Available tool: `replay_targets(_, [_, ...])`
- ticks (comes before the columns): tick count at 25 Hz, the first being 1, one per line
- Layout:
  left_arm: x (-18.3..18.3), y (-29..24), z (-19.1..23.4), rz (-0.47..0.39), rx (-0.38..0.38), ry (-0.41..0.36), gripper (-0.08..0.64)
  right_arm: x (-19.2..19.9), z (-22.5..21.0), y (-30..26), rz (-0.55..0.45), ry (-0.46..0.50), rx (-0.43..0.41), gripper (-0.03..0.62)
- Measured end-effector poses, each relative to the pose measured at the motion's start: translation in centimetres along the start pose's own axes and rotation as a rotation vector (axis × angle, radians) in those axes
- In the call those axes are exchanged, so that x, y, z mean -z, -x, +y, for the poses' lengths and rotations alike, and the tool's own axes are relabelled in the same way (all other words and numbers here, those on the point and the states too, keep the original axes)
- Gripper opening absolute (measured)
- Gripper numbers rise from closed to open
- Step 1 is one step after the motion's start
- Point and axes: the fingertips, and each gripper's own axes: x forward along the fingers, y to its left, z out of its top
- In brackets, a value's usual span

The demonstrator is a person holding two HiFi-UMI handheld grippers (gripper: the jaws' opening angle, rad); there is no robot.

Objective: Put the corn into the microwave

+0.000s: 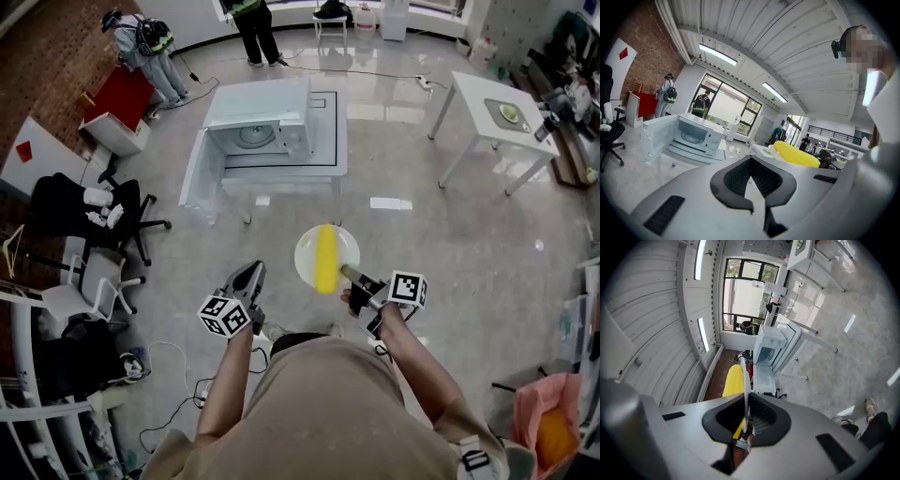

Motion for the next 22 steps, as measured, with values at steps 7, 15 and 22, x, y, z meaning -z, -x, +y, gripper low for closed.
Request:
replay_targets(7, [0.5,0.5,-0.8,0.024,-0.005,0.003,0.005,-0.1,0.4,-0.2,0.008,0.028,-0.02,0.021])
replay_targets(15, [0.1,1.7,2.3,0.041,-0.005,0.008,0.005,0.7,-0.2,-2.1,-0.005,0.017,0.025,0.021])
replay_targets(22, [-2.1,0.9,7.3,0.052,0.025,-0.003,0.005,0.5,0.7,-6.1,-0.039,0.019,0.006,0.021])
